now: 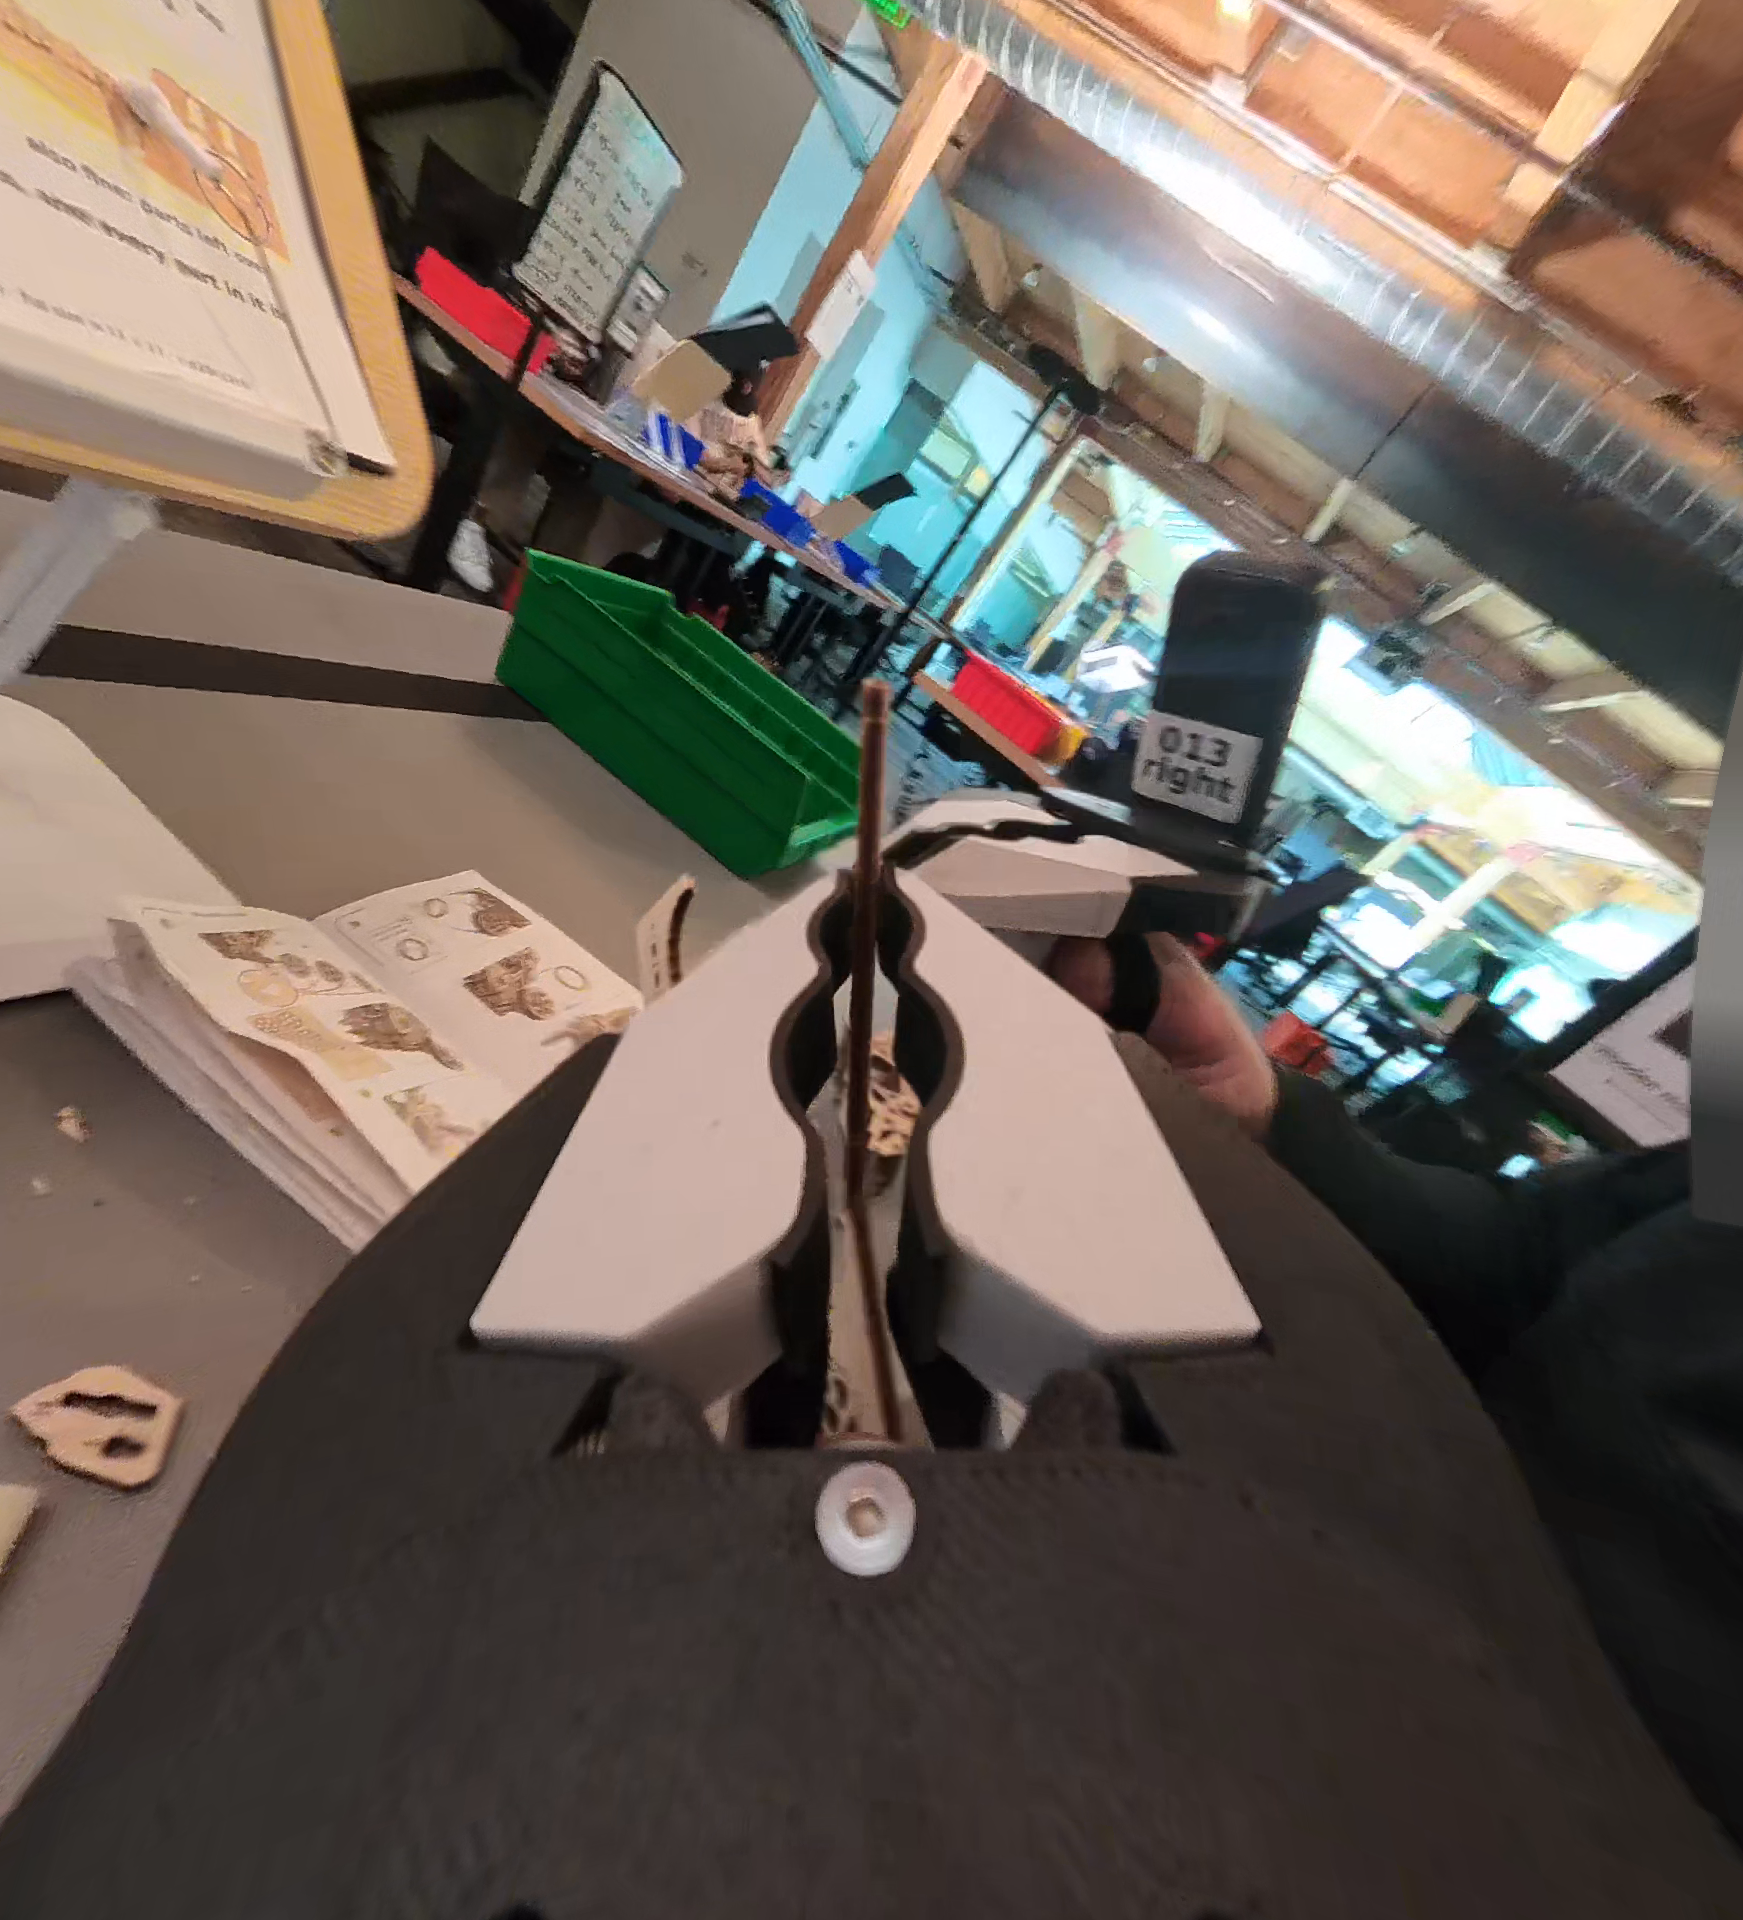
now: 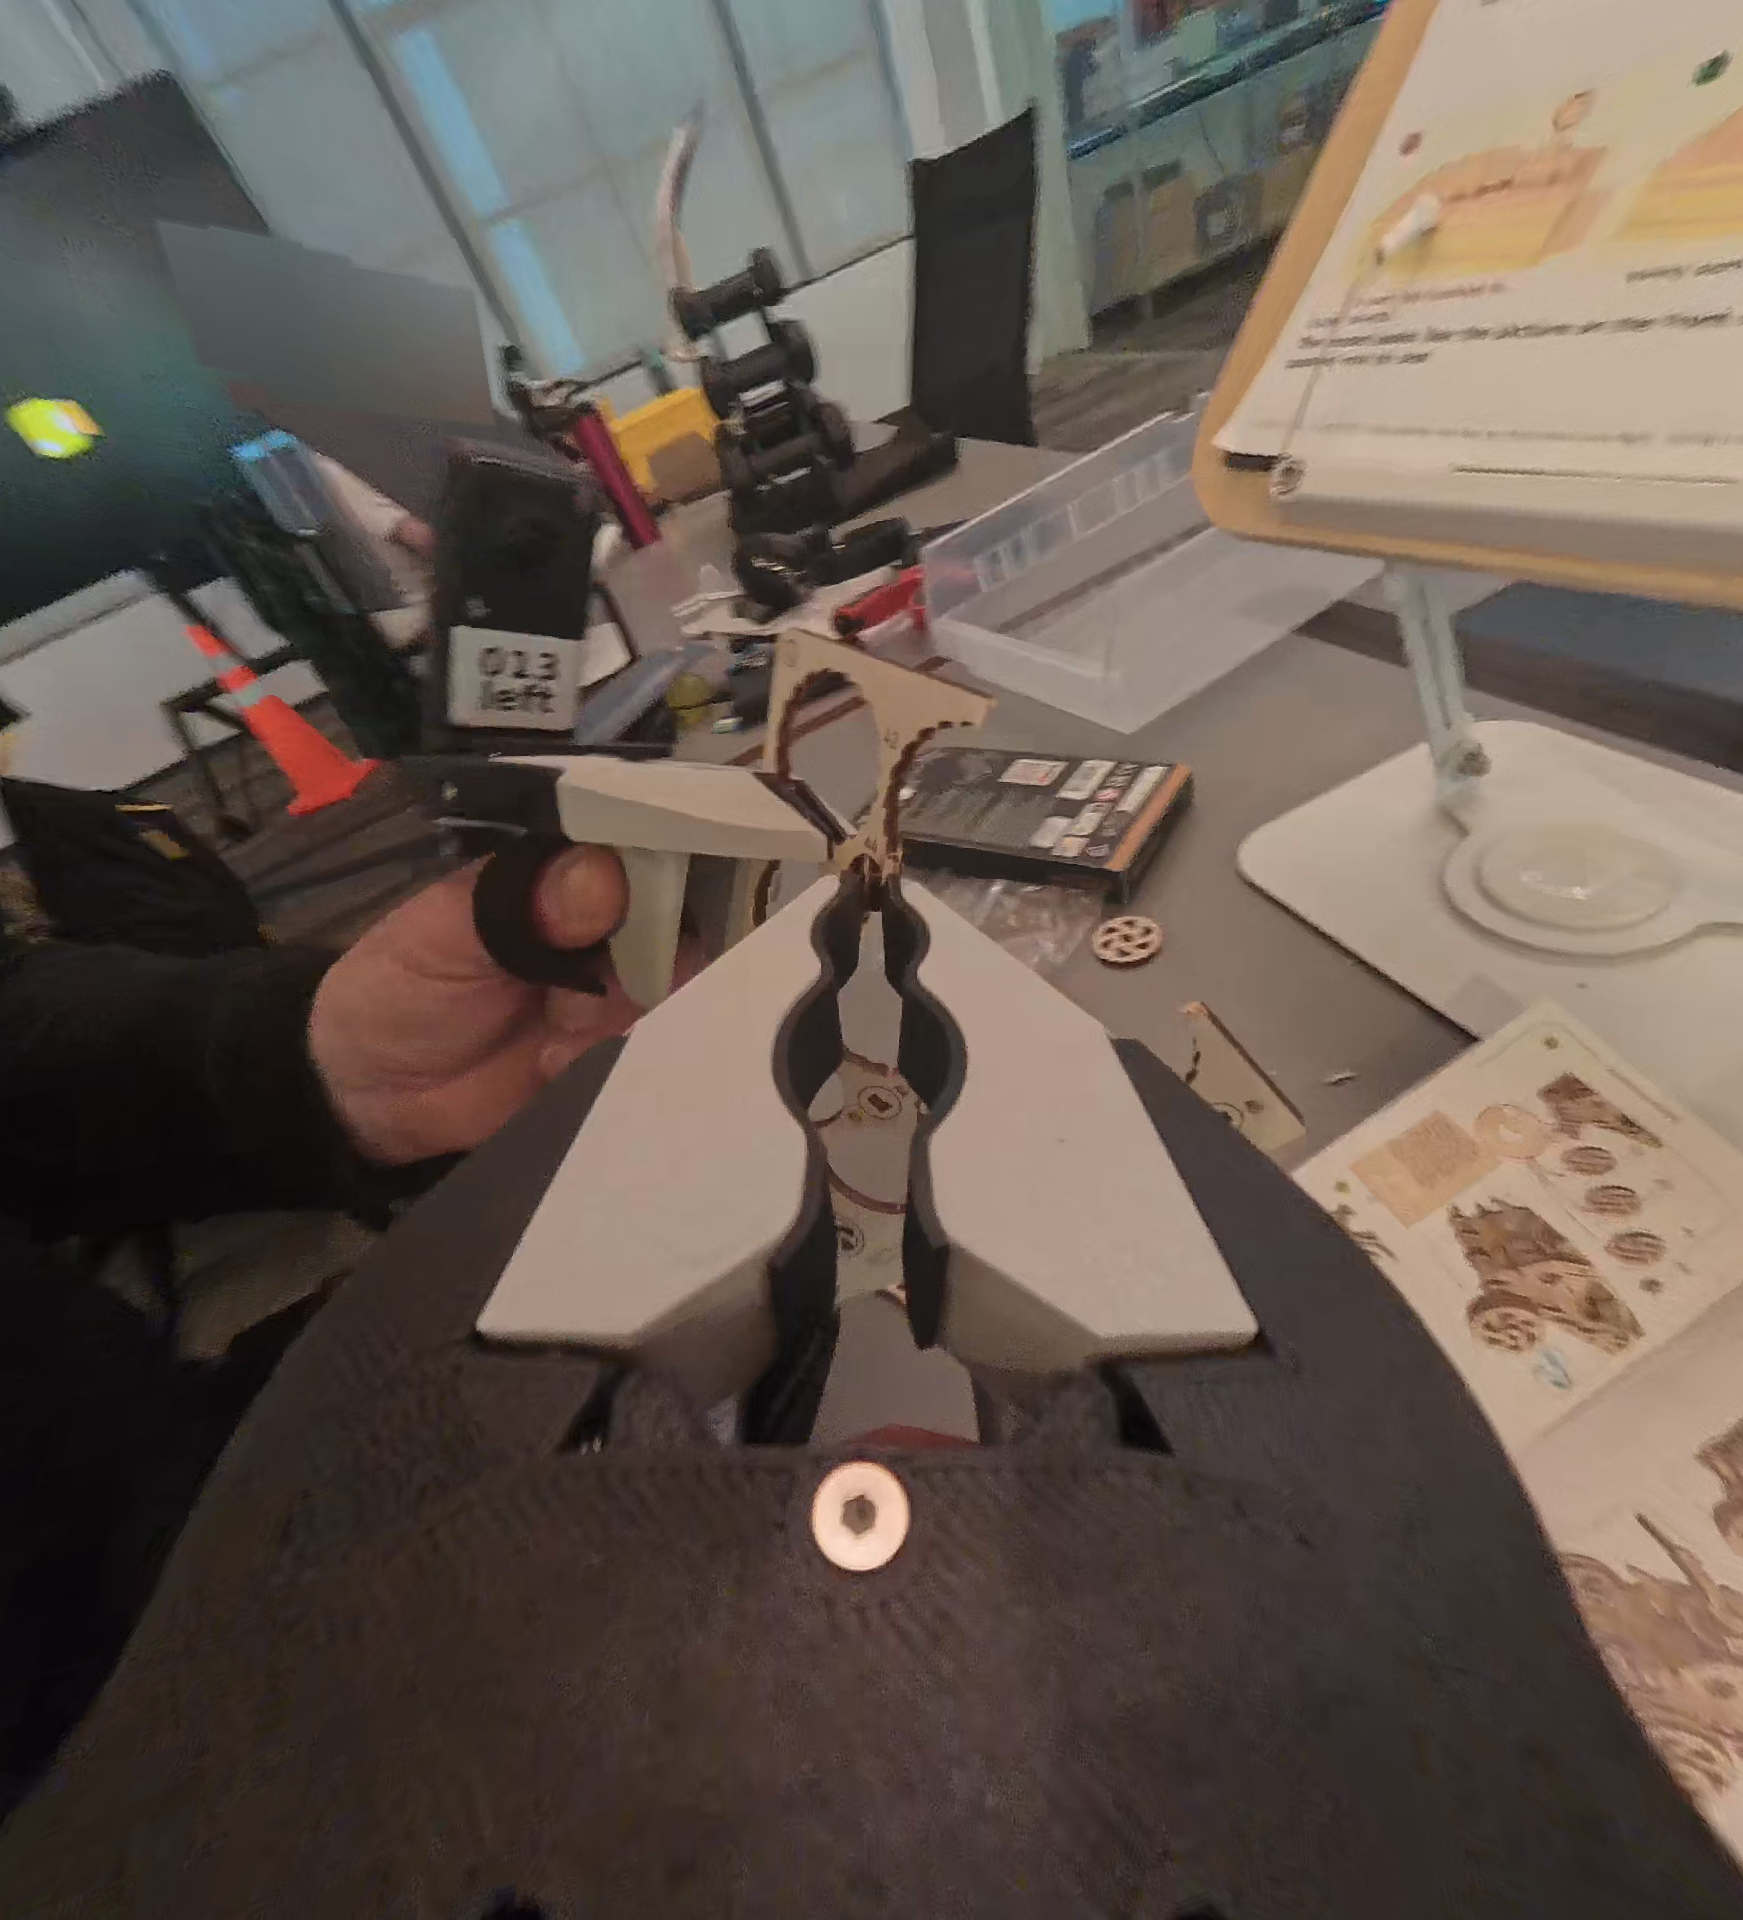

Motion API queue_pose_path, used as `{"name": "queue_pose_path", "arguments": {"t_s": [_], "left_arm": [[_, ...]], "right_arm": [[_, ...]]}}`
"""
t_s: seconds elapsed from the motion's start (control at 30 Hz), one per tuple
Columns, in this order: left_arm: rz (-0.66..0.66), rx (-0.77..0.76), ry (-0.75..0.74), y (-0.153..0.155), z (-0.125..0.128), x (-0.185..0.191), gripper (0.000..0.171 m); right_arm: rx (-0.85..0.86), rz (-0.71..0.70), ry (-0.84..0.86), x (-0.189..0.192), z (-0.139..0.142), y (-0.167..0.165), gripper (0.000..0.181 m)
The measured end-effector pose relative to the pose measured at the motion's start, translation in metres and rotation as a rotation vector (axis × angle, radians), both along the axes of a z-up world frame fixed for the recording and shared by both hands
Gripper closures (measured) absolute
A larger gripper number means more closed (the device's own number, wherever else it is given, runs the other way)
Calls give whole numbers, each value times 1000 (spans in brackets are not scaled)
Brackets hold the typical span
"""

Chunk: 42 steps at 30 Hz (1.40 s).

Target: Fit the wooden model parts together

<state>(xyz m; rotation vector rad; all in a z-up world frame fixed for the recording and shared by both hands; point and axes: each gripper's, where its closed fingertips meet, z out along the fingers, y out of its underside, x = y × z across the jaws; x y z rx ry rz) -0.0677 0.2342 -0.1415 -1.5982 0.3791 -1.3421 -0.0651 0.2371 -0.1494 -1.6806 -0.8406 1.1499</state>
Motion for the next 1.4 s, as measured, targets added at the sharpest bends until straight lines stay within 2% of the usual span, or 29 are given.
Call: {"name": "queue_pose_path", "arguments": {"t_s": [0.17,0.27,0.3,0.37,0.47,0.6,0.67,0.77,0.8,0.83,0.9,1.0,1.13,1.2,1.23,1.3,1.4], "left_arm": [[-107,32,-21,-10,10,4,171],[-181,72,-31,-19,14,6,171],[-212,100,-26,-22,12,6,171],[-309,87,-121,-31,18,5,171],[-334,108,-83,-34,15,8,171],[-305,85,-84,-35,12,14,171],[-362,107,-134,-46,21,18,171],[-479,165,-239,-61,30,23,171],[-552,178,-286,-68,32,23,171],[-571,176,-314,-69,32,23,170],[-550,192,-341,-69,38,27,171],[-437,172,-359,-52,44,29,171],[-296,91,-365,-38,40,34,171],[-214,76,-338,-24,33,24,171],[-174,66,-318,-17,29,19,171],[-208,26,-297,-16,24,20,171],[-169,-46,-67,-11,-18,22,171]], "right_arm": [[-230,145,194,4,11,-11,181],[-353,288,275,6,15,-23,180],[-364,329,256,6,13,-26,180],[-368,402,273,5,20,-35,179],[-363,420,258,8,17,-39,179],[-97,296,91,14,14,-39,180],[-144,365,140,18,23,-52,180],[-335,538,351,24,33,-67,181],[-336,581,391,24,35,-75,180],[-321,577,414,24,35,-77,180],[-304,564,498,29,42,-76,179],[-269,344,589,32,48,-58,180],[-85,161,419,41,45,-49,180],[-104,244,437,42,55,-65,181],[-126,228,422,43,51,-63,180],[-195,210,433,51,42,-57,180],[-121,197,356,71,44,-67,180]]}}
